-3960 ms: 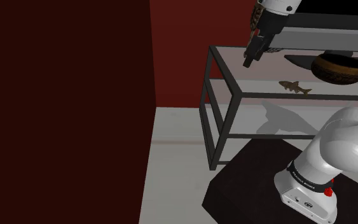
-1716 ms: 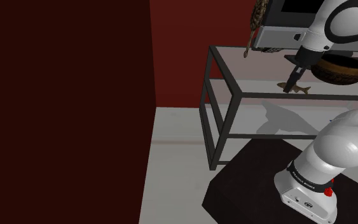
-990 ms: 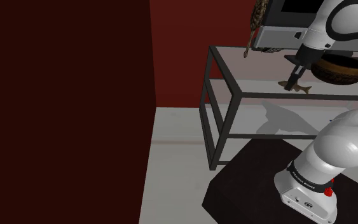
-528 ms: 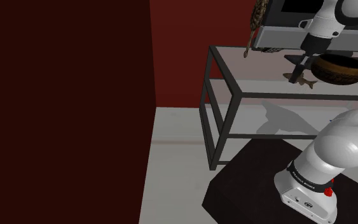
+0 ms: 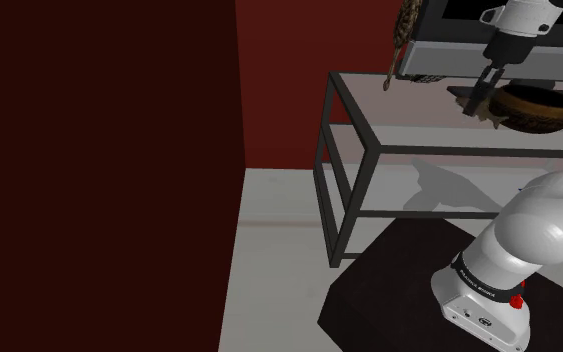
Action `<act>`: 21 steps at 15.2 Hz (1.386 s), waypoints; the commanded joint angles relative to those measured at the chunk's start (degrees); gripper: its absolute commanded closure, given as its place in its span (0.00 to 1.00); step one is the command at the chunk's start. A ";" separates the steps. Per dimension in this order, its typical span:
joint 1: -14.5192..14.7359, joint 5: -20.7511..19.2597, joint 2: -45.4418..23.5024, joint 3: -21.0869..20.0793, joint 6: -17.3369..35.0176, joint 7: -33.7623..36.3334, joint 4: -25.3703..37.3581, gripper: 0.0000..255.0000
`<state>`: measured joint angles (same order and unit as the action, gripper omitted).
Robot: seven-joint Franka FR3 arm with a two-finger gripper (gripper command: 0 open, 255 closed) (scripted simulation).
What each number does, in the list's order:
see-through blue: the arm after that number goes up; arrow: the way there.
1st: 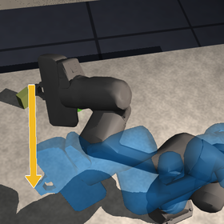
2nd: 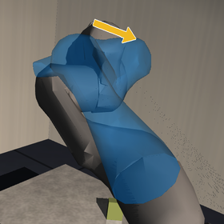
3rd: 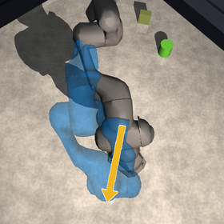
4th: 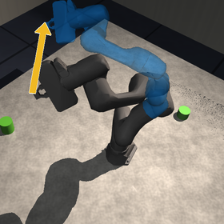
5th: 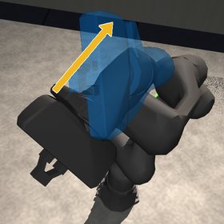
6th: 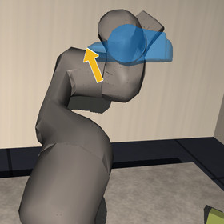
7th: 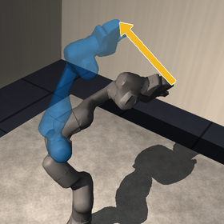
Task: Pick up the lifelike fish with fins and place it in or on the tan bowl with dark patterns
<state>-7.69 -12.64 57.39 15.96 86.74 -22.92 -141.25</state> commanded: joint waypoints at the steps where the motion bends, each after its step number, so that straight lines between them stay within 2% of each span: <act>1: 0.22 0.38 -0.65 -0.37 -1.22 0.05 1.84 1.00; 16: 1.29 2.08 -5.79 -1.85 -9.96 -0.47 15.70 1.00; 21: 0.65 -2.88 -7.14 5.07 -9.72 -7.30 18.10 1.00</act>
<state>-7.02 -14.52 50.91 19.54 76.83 -28.77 -123.90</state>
